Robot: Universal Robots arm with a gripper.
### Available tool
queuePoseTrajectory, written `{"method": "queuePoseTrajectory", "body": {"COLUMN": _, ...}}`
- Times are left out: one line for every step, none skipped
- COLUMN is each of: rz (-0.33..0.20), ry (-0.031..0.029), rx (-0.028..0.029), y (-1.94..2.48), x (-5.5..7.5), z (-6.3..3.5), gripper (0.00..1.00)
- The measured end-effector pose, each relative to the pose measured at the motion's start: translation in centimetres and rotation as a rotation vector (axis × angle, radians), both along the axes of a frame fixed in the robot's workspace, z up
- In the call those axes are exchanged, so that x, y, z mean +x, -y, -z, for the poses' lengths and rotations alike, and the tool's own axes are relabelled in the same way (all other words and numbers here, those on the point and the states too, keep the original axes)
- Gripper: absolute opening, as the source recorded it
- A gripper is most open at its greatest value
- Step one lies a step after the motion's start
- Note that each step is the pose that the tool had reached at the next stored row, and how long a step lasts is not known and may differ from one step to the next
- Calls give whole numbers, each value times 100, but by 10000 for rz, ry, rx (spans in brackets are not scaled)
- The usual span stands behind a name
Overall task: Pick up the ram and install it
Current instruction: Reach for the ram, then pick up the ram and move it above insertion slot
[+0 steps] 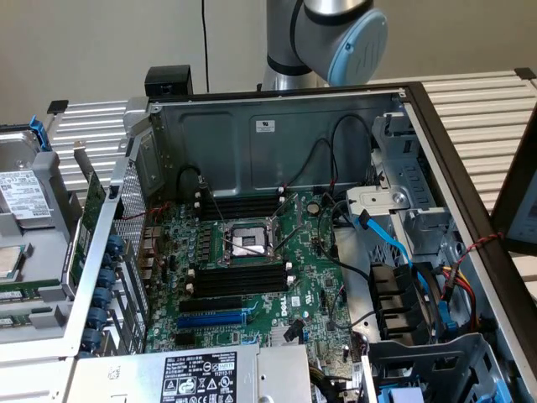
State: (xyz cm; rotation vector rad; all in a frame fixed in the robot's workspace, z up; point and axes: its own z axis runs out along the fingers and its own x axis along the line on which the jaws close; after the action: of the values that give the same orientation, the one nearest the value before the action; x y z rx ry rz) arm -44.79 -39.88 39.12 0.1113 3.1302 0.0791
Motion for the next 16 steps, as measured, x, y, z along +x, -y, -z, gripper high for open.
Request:
{"method": "queuePoseTrajectory", "body": {"rz": 0, "ry": -1, "rx": 3, "y": 0, "x": -11, "z": 0, "gripper": 11}}
{"method": "queuePoseTrajectory", "body": {"rz": 0, "ry": -2, "rx": 5, "y": 0, "x": -22, "z": 0, "gripper": 11}}
{"method": "queuePoseTrajectory", "body": {"rz": 1, "ry": -2, "rx": 8, "y": 0, "x": -35, "z": 1, "gripper": 11}}
{"method": "queuePoseTrajectory", "body": {"rz": 1, "ry": -2, "rx": 9, "y": 0, "x": -42, "z": 1, "gripper": 11}}
{"method": "queuePoseTrajectory", "body": {"rz": 0, "ry": -2, "rx": 10, "y": 0, "x": -41, "z": 1, "gripper": 11}}
{"method": "queuePoseTrajectory", "body": {"rz": 0, "ry": -2, "rx": 10, "y": 0, "x": -41, "z": 1, "gripper": 11}}
{"method": "queuePoseTrajectory", "body": {"rz": -1, "ry": -2, "rx": 10, "y": 0, "x": -41, "z": 1, "gripper": 11}}
{"method": "queuePoseTrajectory", "body": {"rz": -1, "ry": -2, "rx": 10, "y": 0, "x": -41, "z": 1, "gripper": 11}}
{"method": "queuePoseTrajectory", "body": {"rz": 0, "ry": -2, "rx": 10, "y": 0, "x": -41, "z": 1, "gripper": 11}}
{"method": "queuePoseTrajectory", "body": {"rz": 0, "ry": -2, "rx": 10, "y": 0, "x": -42, "z": 0, "gripper": 11}}
{"method": "queuePoseTrajectory", "body": {"rz": -6, "ry": -4, "rx": 8, "y": 0, "x": -44, "z": 0, "gripper": 11}}
{"method": "queuePoseTrajectory", "body": {"rz": -67, "ry": -3, "rx": 10, "y": 0, "x": -44, "z": 0, "gripper": 11}}
{"method": "queuePoseTrajectory", "body": {"rz": -226, "ry": -2, "rx": 10, "y": -1, "x": -45, "z": 1, "gripper": 11}}
{"method": "queuePoseTrajectory", "body": {"rz": -412, "ry": -1, "rx": 10, "y": -1, "x": -45, "z": 1, "gripper": 11}}
{"method": "queuePoseTrajectory", "body": {"rz": -596, "ry": -2, "rx": 10, "y": -1, "x": -45, "z": 2, "gripper": 11}}
{"method": "queuePoseTrajectory", "body": {"rz": -777, "ry": -3, "rx": 9, "y": 0, "x": -45, "z": 2, "gripper": 11}}
